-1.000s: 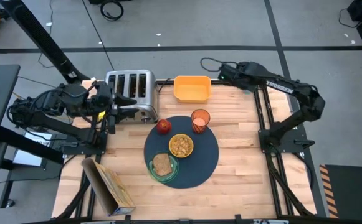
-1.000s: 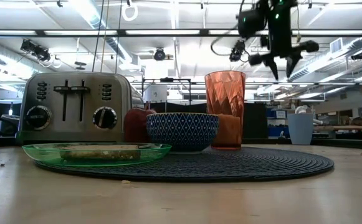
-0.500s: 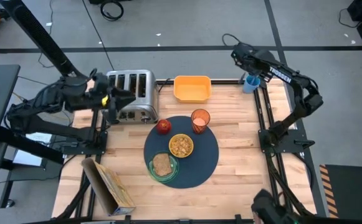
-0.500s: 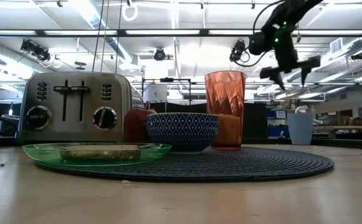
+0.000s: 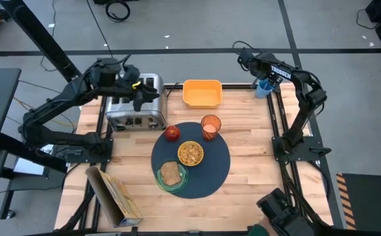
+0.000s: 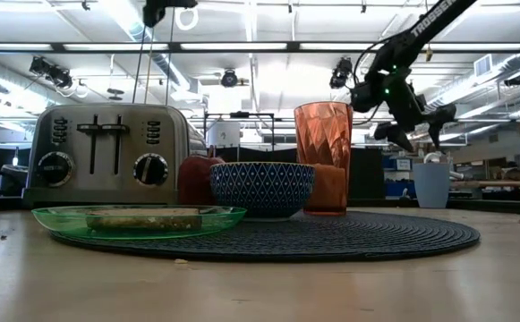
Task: Arrange a breakfast setting
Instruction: Put the purple spoon on the blue table mat
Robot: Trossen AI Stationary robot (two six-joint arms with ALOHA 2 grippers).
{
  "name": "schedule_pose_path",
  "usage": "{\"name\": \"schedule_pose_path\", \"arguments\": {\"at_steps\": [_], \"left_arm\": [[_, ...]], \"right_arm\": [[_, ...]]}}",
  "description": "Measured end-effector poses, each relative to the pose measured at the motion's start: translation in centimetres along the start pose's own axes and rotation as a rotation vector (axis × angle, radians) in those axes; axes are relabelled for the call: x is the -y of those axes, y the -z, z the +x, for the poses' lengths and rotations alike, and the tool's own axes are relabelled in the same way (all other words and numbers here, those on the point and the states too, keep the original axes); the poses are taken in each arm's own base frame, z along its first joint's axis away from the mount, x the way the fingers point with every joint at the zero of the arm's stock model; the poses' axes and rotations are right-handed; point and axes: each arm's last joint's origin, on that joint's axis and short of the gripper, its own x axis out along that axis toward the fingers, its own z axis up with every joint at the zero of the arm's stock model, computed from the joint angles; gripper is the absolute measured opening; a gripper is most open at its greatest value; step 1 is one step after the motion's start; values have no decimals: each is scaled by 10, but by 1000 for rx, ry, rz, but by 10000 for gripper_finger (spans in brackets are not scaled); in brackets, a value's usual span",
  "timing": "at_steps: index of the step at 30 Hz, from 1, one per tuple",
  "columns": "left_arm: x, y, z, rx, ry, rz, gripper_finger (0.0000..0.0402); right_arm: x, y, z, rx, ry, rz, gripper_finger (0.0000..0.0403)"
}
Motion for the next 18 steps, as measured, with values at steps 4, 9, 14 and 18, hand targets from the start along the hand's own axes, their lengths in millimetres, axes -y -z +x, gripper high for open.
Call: {"name": "schedule_pose_path", "arguments": {"at_steps": [4, 9, 14, 18], "left_arm": [[-11, -3, 4, -9, -3, 32, 151], [-21, -6, 1, 1, -27, 76, 151], [-28, -8, -2, 10, -57, 120, 151], [-32, -9, -3, 16, -75, 147, 151]], "right_arm": [[-3, 3, 5, 32, 23, 5, 291], [-4, 7, 10, 69, 54, -8, 290], [-4, 7, 11, 79, 65, -13, 290], [-5, 7, 11, 82, 61, -9, 290]]}}
